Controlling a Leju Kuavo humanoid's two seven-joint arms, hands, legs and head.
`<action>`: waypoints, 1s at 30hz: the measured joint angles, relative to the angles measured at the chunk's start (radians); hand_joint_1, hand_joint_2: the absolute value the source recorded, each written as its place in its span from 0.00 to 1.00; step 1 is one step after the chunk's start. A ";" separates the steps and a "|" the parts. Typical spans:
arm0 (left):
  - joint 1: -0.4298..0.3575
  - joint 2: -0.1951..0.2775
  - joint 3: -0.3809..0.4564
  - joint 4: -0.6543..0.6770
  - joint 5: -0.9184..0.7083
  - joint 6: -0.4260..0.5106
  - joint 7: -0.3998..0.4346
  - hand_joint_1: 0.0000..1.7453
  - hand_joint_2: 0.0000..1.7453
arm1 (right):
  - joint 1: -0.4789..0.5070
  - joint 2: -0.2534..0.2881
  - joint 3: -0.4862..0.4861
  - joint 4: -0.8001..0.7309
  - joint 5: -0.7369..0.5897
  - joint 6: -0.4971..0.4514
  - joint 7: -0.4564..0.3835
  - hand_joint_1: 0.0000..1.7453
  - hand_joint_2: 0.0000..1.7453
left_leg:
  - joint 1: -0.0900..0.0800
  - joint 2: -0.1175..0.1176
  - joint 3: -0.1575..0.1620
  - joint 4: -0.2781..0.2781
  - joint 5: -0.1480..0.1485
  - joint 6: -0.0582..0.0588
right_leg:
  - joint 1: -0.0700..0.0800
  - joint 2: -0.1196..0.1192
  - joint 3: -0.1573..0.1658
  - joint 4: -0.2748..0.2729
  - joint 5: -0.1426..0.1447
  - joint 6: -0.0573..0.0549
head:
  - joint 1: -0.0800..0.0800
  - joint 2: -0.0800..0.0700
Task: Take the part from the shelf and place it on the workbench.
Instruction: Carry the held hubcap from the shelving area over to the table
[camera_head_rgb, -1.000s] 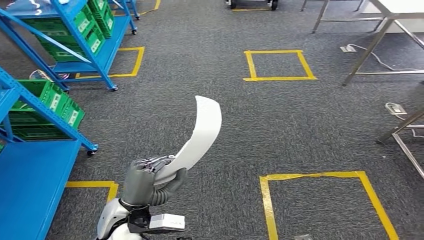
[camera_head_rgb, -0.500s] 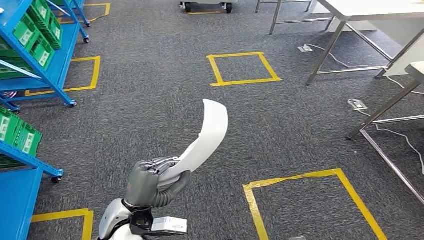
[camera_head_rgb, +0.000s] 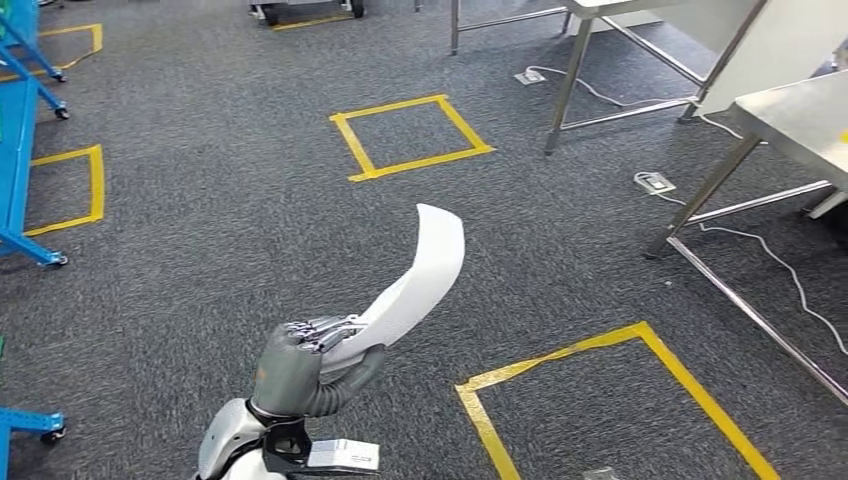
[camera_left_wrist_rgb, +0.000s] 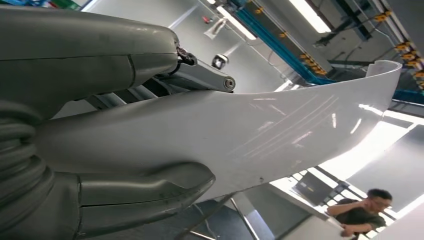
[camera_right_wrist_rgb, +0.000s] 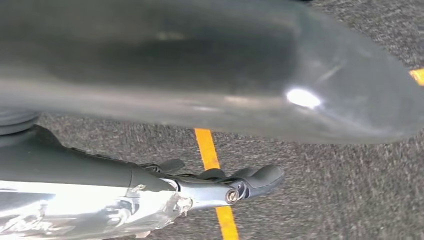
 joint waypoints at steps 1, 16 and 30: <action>0.000 0.001 0.000 0.000 0.000 0.001 0.000 1.00 1.00 | 0.000 0.000 0.000 0.000 0.001 0.000 0.000 0.00 0.00 | 0.002 -0.005 -0.009 -0.038 0.046 0.000 | 0.000 0.014 0.010 0.000 -0.006 0.002 | 0.000 0.000; -0.004 0.000 -0.007 0.006 -0.010 0.005 -0.002 1.00 1.00 | 0.001 0.004 0.000 0.000 0.006 0.001 -0.002 0.00 0.00 | 0.005 0.038 0.044 -0.232 0.237 0.048 | -0.007 -0.068 -0.039 0.228 -0.155 0.062 | 0.006 0.000; -0.014 -0.004 -0.003 0.011 0.014 -0.021 0.035 1.00 1.00 | -0.004 0.010 -0.002 -0.002 0.013 0.001 0.000 0.00 0.00 | 0.005 0.000 -0.073 0.038 0.108 0.000 | -0.010 -0.020 0.105 -0.007 -0.079 0.017 | -0.002 0.000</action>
